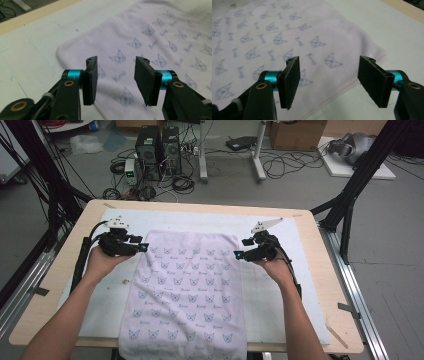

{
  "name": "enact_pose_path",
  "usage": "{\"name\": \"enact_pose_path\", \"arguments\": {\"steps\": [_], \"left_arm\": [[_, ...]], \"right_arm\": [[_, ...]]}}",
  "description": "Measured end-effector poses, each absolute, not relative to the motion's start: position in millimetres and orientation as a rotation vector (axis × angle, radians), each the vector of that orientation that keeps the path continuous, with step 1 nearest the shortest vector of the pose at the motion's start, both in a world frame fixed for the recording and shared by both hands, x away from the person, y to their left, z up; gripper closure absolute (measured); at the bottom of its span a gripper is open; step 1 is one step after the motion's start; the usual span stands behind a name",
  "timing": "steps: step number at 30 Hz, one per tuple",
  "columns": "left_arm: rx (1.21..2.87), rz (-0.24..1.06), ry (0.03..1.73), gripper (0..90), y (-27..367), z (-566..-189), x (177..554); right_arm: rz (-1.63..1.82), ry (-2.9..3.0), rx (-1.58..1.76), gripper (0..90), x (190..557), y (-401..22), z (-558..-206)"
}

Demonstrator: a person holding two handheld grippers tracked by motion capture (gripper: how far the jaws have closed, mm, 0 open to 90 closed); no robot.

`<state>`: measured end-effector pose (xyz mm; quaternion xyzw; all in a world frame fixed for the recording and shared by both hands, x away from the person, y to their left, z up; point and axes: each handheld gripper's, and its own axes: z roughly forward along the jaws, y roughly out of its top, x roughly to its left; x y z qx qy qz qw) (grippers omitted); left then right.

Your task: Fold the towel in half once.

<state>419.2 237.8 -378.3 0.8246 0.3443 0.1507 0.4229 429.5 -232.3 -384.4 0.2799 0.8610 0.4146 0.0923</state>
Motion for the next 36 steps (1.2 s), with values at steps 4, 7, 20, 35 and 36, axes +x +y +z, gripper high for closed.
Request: {"name": "enact_pose_path", "arguments": {"steps": [4,7,20,35,36], "left_arm": [[2.075,0.383,0.891,58.7,234.2,-394.3,432.0],[2.107,0.365,0.916,60.1,231.8,-406.6,436.6],[2.128,0.383,1.011,63.8,227.4,-440.6,443.7],[2.115,0.396,1.020,88.0,230.2,-429.7,439.9],[2.105,0.392,1.015,88.1,232.0,-426.7,438.8]], "right_arm": [[1.220,2.544,0.899,39.7,442.7,-231.3,-401.0],[1.155,2.574,0.916,41.6,448.7,-225.5,-413.9],[1.064,2.547,0.973,53.0,455.2,-218.6,-442.5],[1.128,2.536,1.004,86.0,448.7,-220.6,-434.9],[1.134,2.537,0.992,86.0,448.0,-221.7,-431.6]]}}
